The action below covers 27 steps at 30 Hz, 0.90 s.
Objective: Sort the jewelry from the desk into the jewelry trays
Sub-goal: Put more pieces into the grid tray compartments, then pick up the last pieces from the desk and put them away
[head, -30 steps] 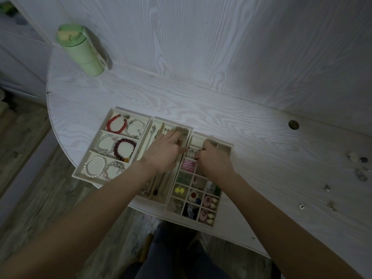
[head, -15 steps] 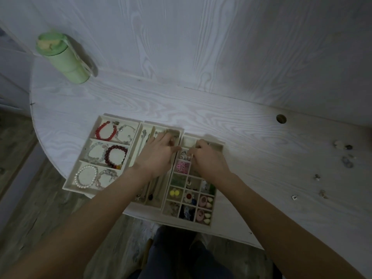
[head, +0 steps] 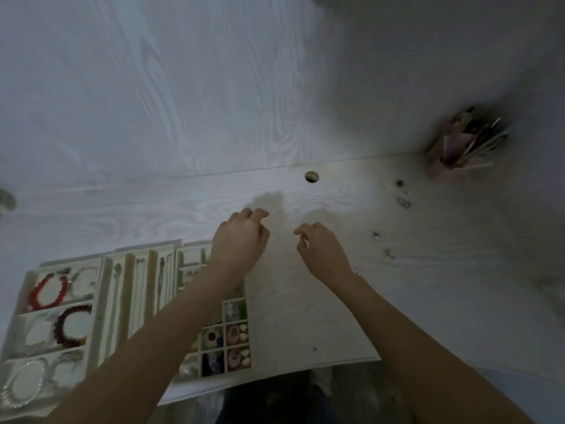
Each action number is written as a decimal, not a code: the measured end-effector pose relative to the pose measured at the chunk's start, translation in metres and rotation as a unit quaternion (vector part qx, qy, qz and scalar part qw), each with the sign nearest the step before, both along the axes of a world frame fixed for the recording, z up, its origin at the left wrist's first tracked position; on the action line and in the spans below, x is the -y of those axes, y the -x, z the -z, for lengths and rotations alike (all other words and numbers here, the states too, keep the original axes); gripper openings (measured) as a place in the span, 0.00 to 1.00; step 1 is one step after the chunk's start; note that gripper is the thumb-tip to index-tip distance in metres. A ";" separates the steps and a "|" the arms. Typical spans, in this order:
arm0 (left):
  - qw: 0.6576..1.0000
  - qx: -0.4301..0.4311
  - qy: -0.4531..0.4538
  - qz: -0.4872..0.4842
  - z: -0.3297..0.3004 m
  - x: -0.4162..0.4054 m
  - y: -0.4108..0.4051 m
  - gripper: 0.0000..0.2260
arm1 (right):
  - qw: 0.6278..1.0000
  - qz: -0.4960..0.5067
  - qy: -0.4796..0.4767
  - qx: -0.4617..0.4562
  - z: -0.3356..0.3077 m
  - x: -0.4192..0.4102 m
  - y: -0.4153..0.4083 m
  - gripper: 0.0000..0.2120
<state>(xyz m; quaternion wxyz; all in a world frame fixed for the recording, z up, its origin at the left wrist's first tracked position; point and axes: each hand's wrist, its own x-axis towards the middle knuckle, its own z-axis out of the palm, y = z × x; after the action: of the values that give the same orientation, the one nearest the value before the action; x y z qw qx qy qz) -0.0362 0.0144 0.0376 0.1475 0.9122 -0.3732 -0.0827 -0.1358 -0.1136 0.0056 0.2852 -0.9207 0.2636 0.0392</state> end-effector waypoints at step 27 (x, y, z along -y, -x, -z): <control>0.995 -0.030 0.036 0.092 0.094 0.315 0.074 0.09 | 0.976 0.215 -0.018 0.008 0.056 0.256 0.058 0.06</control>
<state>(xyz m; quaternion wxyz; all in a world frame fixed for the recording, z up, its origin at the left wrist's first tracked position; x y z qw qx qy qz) -0.1107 -0.3002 -0.0560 0.1834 0.8652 -0.4535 -0.1102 -0.1941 -0.3698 -0.0505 0.3053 -0.8374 0.4527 -0.0258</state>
